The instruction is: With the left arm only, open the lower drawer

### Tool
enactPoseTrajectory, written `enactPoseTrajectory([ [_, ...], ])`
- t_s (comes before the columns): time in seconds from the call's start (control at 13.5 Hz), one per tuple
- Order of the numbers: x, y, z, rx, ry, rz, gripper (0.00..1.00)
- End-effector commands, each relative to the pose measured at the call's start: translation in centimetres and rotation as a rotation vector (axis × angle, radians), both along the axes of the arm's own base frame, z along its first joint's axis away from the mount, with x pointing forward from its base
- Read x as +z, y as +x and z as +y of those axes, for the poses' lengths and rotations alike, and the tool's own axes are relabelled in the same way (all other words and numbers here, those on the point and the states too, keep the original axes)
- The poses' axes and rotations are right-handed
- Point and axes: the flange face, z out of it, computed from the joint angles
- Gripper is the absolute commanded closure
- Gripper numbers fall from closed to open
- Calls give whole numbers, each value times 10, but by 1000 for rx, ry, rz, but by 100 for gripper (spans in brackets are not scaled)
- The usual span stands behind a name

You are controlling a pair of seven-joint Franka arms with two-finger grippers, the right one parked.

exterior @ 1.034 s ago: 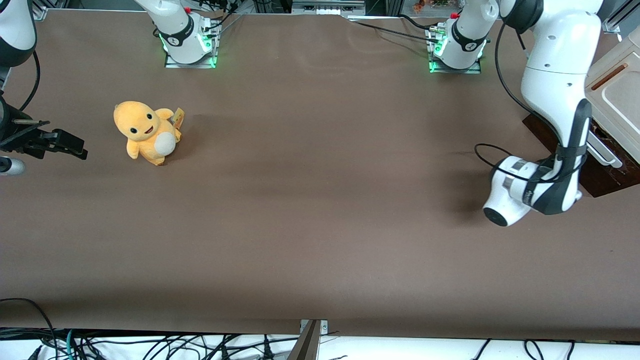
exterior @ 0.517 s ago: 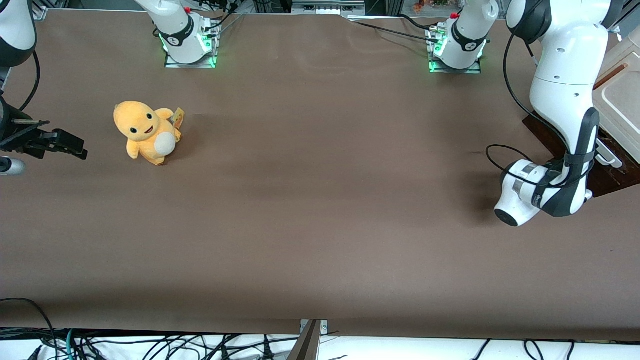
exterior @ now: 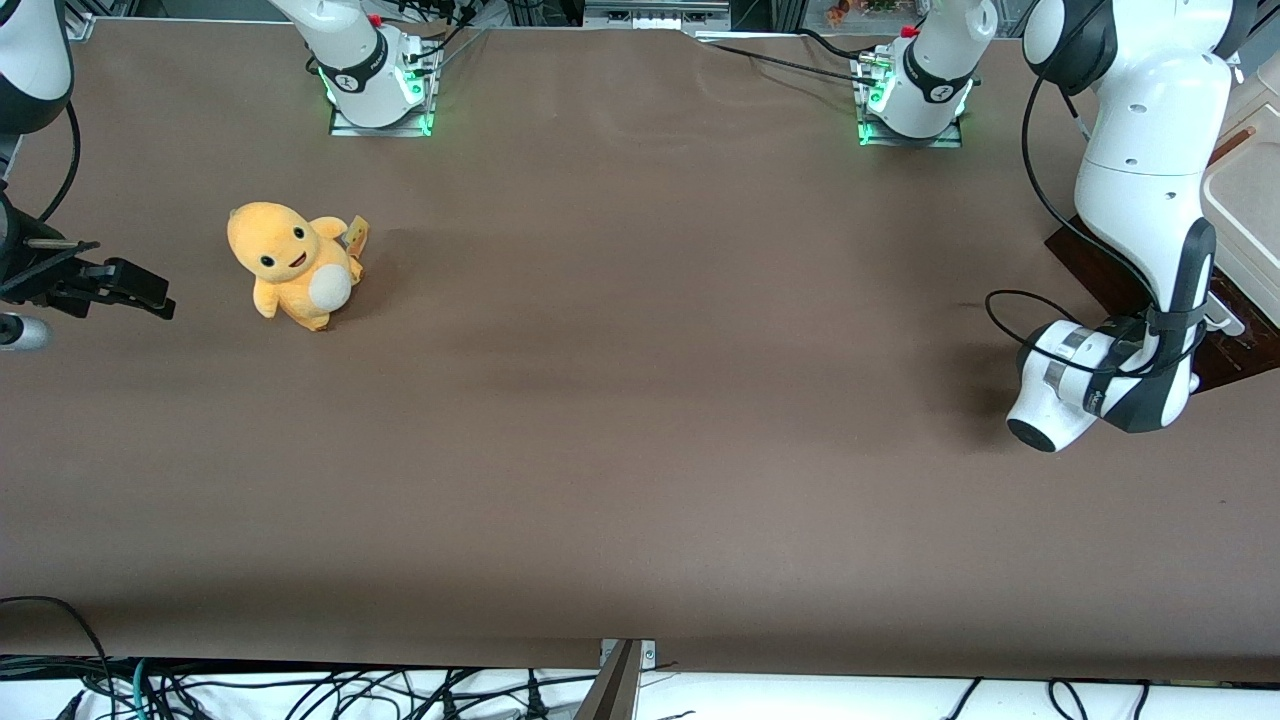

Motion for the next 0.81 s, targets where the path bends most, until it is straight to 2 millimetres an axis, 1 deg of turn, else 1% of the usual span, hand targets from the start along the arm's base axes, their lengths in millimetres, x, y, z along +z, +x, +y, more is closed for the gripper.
enactPoseTrajectory([
  [0.0,1,-3,2,34,56,-37,45],
  [0.15,-2,-4,7,41,54,-35,49],
  [0.37,-3,-4,9,46,51,-39,73],
  [0.59,-1,-1,9,50,48,-52,90],
  [0.74,-1,1,5,45,40,-55,92],
])
